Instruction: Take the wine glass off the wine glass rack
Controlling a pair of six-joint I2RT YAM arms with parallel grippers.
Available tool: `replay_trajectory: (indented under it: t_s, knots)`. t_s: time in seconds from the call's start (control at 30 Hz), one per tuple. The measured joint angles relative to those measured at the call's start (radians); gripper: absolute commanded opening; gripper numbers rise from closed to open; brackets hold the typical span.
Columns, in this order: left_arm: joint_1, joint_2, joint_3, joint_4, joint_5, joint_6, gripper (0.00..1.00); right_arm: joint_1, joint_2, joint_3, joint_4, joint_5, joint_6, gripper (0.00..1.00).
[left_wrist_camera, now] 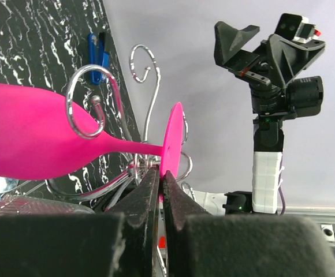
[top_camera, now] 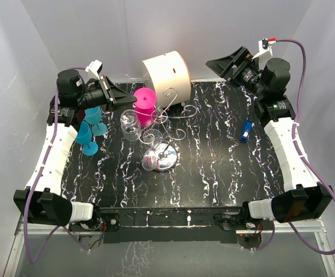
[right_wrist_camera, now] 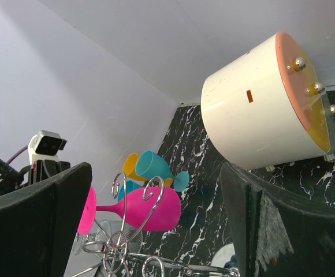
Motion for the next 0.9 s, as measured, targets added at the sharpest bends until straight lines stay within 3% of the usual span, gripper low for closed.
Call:
replay_trajectory:
  t_s: [0.53,0.77,0.9]
  knots:
    - [0.085,0.001,0.066,-0.236,-0.144,0.141,0.0,0.0,0.0,0.0,0.0,0.004,-0.008,0.93]
    - [0.131,0.039,0.142,-0.208,-0.177,0.138,0.0,0.0,0.0,0.0,0.0,0.006,-0.008,0.93]
    - [0.143,0.077,0.18,-0.064,-0.165,0.066,0.0,0.0,0.0,0.0,0.0,0.005,-0.008,0.93]
